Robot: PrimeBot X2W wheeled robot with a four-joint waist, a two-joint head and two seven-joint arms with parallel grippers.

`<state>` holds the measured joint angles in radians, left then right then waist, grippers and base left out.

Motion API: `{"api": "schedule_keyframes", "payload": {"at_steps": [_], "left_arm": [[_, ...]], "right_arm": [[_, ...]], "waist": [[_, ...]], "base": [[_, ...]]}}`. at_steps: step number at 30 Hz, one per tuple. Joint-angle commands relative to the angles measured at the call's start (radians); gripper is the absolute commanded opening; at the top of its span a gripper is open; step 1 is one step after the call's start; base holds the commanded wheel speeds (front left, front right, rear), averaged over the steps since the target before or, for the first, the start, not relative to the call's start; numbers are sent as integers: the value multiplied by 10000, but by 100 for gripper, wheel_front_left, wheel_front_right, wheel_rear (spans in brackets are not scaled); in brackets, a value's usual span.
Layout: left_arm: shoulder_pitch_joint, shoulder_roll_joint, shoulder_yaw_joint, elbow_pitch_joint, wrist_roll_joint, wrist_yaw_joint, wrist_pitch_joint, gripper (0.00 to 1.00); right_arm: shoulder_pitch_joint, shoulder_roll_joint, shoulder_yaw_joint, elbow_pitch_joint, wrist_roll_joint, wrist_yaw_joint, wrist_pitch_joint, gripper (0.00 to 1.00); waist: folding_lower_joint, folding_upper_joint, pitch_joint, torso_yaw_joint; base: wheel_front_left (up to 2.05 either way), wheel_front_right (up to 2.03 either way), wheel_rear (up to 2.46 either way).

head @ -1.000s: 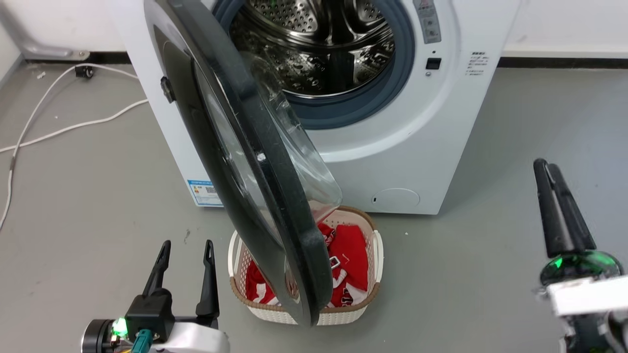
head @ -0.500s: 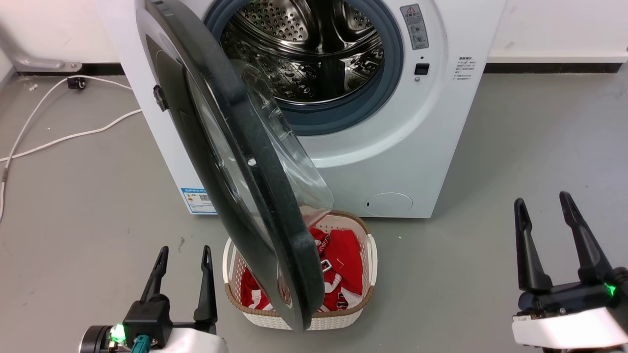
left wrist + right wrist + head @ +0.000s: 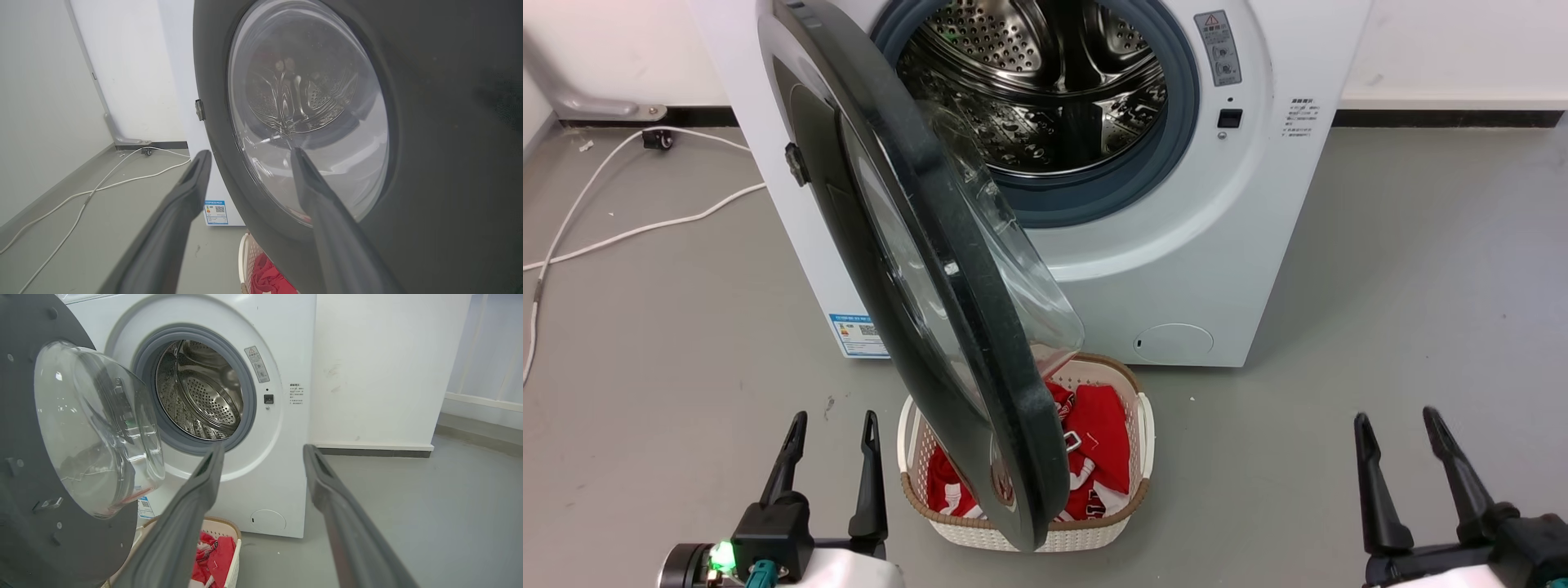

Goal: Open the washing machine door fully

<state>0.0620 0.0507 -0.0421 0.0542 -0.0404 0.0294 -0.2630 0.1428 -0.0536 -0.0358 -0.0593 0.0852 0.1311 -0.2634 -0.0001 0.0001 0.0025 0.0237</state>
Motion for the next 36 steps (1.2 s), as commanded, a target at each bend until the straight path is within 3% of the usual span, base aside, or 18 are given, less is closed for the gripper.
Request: {"api": "schedule_keyframes", "payload": {"at_steps": [1, 13, 14, 15, 20, 28, 36], "left_arm": [[130, -9, 1, -49, 19, 42, -27, 100], [159, -9, 55, -61, 63, 125, -27, 100], [159, -10, 58, -68, 63, 128, -27, 75], [146, -9, 75, -92, 86, 111, -27, 0], [-49, 2, 318, -441, 169, 168, -27, 0], [-870, 11, 608, -2372, 251, 209, -27, 0], [-1692, 0, -759, -4480, 353, -140, -23, 0]], "right_arm": [[119, 48, 2, 74, 105, -6, -17, 100], [193, 52, 73, 268, 258, -6, -17, 100], [195, 53, 73, 269, 274, -6, -17, 100], [196, 53, 72, 270, 291, -6, -17, 100], [202, 52, 116, 235, 261, -6, -17, 100], [148, 51, 155, 112, 219, -6, -17, 100], [110, 51, 237, 42, 195, -6, -17, 100]], "waist": [[1, -1, -14, 2], [1, -1, -87, 4], [1, -1, -92, 10], [1, -1, -97, 16], [1, -1, -120, 37], [1, -1, -140, 17], [1, -1, -163, -77]], "base": [[0, 0, 0], [0, 0, 0], [0, 0, 0], [0, 0, 0], [0, 0, 0], [0, 0, 0], [0, 0, 0]]}}
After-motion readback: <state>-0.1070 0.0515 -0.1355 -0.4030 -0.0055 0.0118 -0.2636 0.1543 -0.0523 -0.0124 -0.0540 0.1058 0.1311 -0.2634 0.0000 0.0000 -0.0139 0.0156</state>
